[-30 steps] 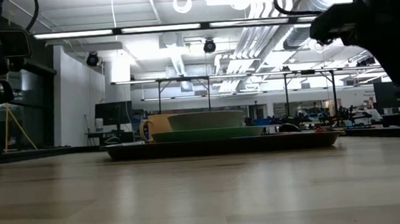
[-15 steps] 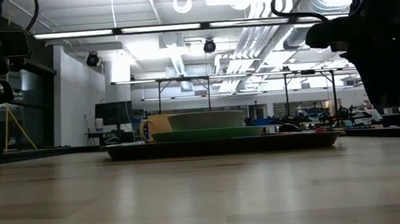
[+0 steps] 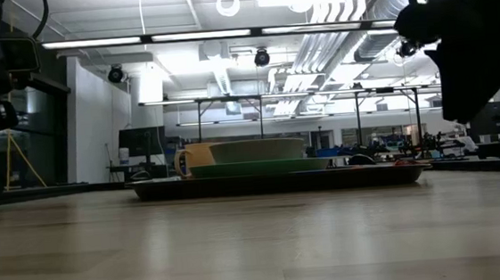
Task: Set up tray
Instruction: Put the blue spoon on the red table napkin to right of the green plate
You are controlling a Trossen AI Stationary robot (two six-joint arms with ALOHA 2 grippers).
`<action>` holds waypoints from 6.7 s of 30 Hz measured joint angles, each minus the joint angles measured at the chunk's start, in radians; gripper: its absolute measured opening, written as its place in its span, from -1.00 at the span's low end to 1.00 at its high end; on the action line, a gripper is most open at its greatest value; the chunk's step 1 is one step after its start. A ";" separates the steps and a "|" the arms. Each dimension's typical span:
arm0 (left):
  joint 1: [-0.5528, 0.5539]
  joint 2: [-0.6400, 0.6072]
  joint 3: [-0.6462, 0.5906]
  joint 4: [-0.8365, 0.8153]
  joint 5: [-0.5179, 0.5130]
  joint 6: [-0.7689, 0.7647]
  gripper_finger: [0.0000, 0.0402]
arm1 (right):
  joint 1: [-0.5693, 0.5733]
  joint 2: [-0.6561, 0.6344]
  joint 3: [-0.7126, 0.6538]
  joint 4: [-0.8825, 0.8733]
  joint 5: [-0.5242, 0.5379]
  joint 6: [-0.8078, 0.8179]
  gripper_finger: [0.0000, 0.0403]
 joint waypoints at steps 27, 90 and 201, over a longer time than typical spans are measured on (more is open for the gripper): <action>0.000 0.000 0.000 0.000 -0.048 0.000 -0.72 | 0.027 0.000 0.000 0.104 0.006 -0.183 -0.58; 0.000 0.000 0.000 0.000 -0.128 -0.004 -0.72 | -0.101 -0.730 -0.566 0.857 0.058 -1.023 -0.58; 0.000 0.000 0.000 -0.023 -0.239 0.000 -0.72 | -0.244 -1.001 -0.889 1.463 -0.228 -1.275 -0.58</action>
